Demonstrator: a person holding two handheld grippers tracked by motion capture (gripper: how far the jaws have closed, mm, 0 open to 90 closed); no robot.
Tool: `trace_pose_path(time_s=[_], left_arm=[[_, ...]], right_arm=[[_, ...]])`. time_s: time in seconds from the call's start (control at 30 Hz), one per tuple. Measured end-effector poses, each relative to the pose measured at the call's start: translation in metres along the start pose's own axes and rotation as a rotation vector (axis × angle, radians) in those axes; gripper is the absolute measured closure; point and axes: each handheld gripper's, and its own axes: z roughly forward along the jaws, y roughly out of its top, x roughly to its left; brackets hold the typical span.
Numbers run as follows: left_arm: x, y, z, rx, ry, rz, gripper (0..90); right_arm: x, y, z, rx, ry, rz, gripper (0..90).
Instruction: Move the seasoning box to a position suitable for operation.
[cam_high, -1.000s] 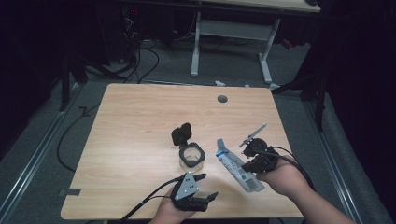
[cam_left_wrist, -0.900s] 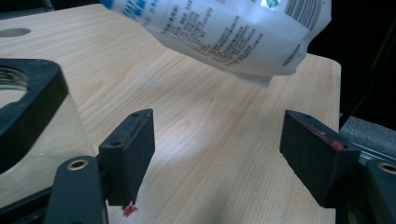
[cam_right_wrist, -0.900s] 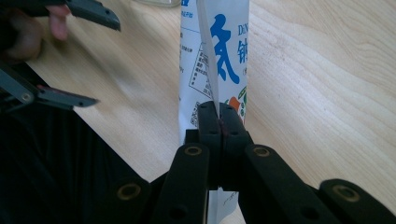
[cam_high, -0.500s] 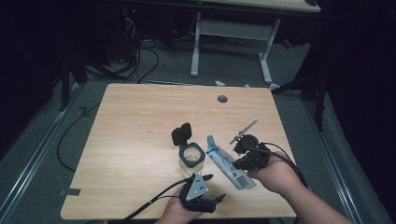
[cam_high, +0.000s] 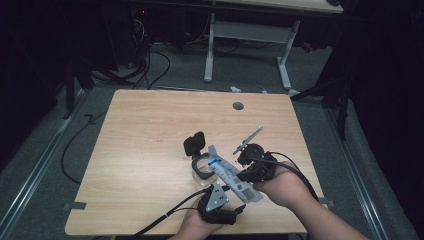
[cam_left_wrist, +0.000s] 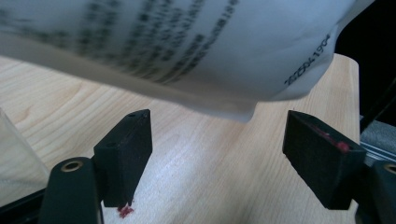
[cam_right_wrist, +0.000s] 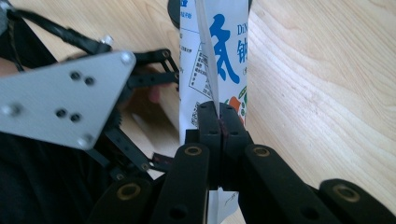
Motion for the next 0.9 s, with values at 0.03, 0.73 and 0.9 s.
trace_pose_path(time_s=[0.03, 0.73, 0.9], left_arm=[[-0.001, 0.001, 0.001, -0.009, 0.015, 0.0, 24.8], [-0.006, 0.01, -0.002, -0.046, 0.061, 0.016, 36.4], [-0.007, 0.011, -0.005, -0.047, 0.067, 0.016, 39.0]], right_arm=[[0.001, 0.002, -0.001, -0.003, 0.005, -0.001, 90.0], [0.001, 0.005, 0.0, -0.005, -0.013, 0.009, 90.0], [0.0, 0.006, 0.0, -0.005, -0.02, 0.017, 90.0]])
